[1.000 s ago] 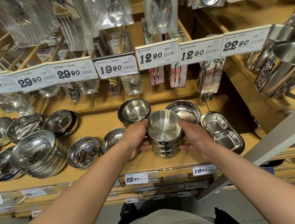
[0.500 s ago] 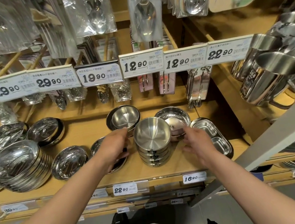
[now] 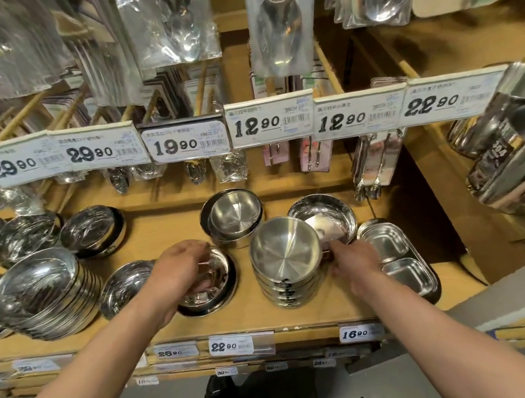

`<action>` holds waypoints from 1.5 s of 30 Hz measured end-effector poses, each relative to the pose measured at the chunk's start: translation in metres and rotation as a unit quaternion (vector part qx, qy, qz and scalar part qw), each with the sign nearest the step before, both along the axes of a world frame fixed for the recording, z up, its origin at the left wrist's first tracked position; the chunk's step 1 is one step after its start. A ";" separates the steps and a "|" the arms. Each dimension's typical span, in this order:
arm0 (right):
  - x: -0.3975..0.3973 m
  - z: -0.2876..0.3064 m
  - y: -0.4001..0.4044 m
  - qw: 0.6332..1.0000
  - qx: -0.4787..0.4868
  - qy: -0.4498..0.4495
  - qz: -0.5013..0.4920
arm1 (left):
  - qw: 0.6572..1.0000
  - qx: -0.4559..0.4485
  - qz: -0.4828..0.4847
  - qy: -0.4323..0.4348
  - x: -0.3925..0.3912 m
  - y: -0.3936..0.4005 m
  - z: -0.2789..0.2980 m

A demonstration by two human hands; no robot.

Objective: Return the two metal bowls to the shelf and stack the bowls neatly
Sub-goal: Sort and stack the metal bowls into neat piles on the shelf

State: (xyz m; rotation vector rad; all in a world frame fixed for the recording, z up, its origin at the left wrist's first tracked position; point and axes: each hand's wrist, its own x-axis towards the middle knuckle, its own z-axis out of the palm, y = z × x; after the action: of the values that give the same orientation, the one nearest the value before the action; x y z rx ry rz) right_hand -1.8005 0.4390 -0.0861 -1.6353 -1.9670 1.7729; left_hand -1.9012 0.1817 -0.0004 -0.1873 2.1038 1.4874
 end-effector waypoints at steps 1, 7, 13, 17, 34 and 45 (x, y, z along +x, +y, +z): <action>-0.003 0.000 0.000 1.000 0.003 -0.004 -0.004 | 1.000 -0.001 0.006 -0.001 -0.002 -0.001 -0.001; -0.017 0.006 0.005 0.999 0.003 0.011 -0.045 | 1.000 -0.016 0.020 0.006 -0.017 -0.007 -0.004; -0.014 0.016 0.013 0.988 -0.077 0.074 -0.113 | 1.000 -0.007 0.001 0.018 -0.033 0.002 -0.008; -0.006 0.023 0.017 0.988 -0.066 0.082 -0.111 | 0.999 -0.015 -0.020 0.025 -0.043 0.014 -0.012; 0.080 0.051 -0.002 0.966 -0.068 0.067 -0.239 | 0.950 -0.230 -0.166 0.130 -0.104 0.063 -0.057; 0.085 0.085 -0.041 0.946 -0.007 0.089 -0.312 | 0.850 -0.386 -0.296 0.202 -0.129 0.074 -0.060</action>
State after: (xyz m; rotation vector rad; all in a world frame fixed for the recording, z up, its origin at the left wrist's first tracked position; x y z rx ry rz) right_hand -1.7152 0.3977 -0.0010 -1.7582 -1.1702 1.5990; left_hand -2.0297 0.2552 -0.0600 0.4939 2.6511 0.2798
